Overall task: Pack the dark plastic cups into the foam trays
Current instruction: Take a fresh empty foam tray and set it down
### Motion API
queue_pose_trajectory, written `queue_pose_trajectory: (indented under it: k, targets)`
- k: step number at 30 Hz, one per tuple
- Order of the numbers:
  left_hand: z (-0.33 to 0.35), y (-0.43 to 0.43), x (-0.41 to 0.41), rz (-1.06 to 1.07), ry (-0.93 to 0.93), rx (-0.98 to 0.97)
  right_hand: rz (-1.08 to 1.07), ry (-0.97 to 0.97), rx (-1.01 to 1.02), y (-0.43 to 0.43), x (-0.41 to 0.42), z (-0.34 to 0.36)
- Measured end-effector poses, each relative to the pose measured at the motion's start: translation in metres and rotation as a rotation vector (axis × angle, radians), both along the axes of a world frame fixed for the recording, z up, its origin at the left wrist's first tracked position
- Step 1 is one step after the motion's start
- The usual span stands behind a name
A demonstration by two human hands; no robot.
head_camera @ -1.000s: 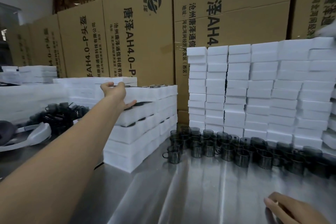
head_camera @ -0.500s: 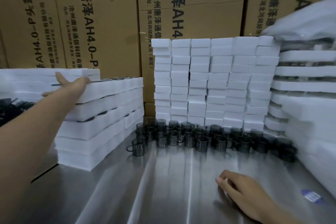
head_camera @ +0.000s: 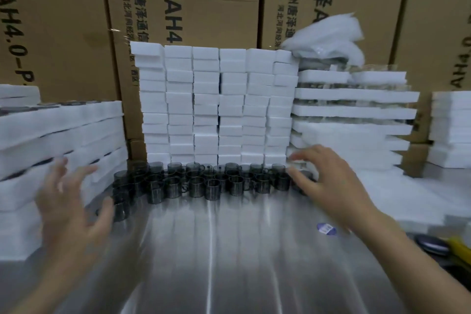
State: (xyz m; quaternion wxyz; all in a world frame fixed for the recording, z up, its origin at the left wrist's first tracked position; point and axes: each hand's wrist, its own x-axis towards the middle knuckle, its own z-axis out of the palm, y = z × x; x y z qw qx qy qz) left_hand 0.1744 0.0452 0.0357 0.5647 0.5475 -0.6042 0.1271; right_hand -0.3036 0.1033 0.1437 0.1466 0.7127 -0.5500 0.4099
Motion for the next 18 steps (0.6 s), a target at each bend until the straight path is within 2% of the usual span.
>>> queue_pose_trajectory:
  k: [2, 4, 5, 8, 11, 14, 18]
  targets:
    - [-0.020, 0.014, -0.038, -0.133, -0.210, 0.085, -0.157, -0.024, -0.054, -0.006, -0.037, 0.028]
    - [-0.035, 0.026, -0.066, -0.206, -0.476, 0.251, -0.296, -0.059, 0.056, -0.025, -0.070, 0.044]
    - [-0.037, 0.025, -0.066, -0.193, -0.537, 0.303, -0.354, -0.055, 0.161, -0.036, -0.082, 0.048]
    - [-0.025, 0.026, -0.060, -0.143, -0.386, 0.391, -0.426, 0.007, 0.431, -0.071, -0.102, 0.055]
    - [-0.031, 0.027, -0.062, -0.103, -0.367, 0.384, -0.476, 0.126, 0.559, -0.101, -0.112, 0.053]
    - [-0.035, 0.021, -0.059, -0.090, -0.359, 0.370, -0.617, 0.331, 0.557, -0.119, -0.122, 0.042]
    - [-0.037, 0.017, -0.060, -0.091, -0.366, 0.370, -0.617, 0.430, 0.452, -0.122, -0.122, 0.032]
